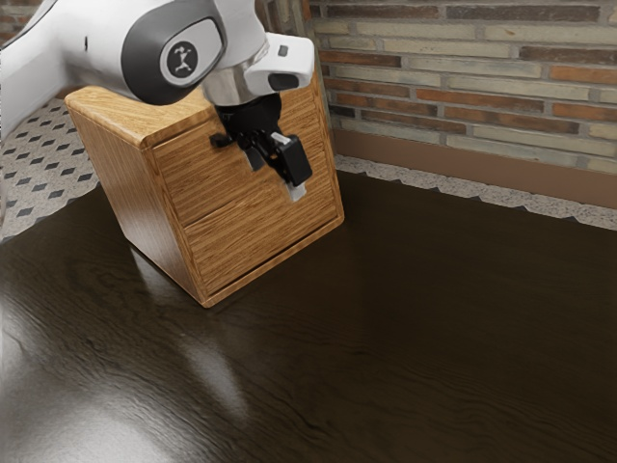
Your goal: Pull the drawer handle with one arm to open the drawer
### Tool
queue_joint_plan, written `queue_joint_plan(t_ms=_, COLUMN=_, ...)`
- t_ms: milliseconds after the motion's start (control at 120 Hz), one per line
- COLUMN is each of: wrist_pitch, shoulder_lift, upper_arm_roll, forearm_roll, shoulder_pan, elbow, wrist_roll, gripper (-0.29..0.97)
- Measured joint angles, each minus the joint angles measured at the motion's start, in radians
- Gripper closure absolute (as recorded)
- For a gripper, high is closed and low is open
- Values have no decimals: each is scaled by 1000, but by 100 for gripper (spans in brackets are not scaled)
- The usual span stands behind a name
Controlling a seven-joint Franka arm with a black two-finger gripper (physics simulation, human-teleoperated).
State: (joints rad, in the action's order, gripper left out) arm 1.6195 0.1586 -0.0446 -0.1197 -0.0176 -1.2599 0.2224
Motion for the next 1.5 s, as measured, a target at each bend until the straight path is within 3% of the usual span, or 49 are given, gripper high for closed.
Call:
queue_joint_plan(t_ms=50, wrist_pitch=11, shoulder_lift=7, upper_arm_roll=-88, forearm_roll=-26, shoulder_pan=-70, elbow=6, wrist_roll=0, gripper=0)
queue_joint_plan(t_ms=125, wrist_pitch=25, shoulder_lift=62, upper_arm_roll=-128, forearm_roll=-78, shoulder_pan=-110, elbow=62, wrist_roll=-1, gripper=0)
queue_joint_plan(t_ms=317, wrist_pitch=40, shoulder_lift=243, upper_arm_roll=-119, forearm_roll=-212, shoulder_pan=-128, elbow=298, wrist_roll=14, gripper=0)
queue_joint_plan(t_ms=517, wrist_pitch=45, shoulder_lift=295, upper_arm_roll=-110, forearm_roll=-270, shoulder_pan=-127, elbow=337, wrist_roll=35, gripper=0)
queue_joint_plan(t_ms=1050, wrist_pitch=48, shoulder_lift=301, upper_arm_roll=-109, forearm_roll=-375, shoulder_pan=-99, elbow=364, wrist_roll=77, gripper=0)
queue_joint_plan(t_ms=1500, wrist_pitch=34, shoulder_lift=301, upper_arm_roll=-85, forearm_roll=-389, shoulder_pan=-98, elbow=351, wrist_roll=98, gripper=0)
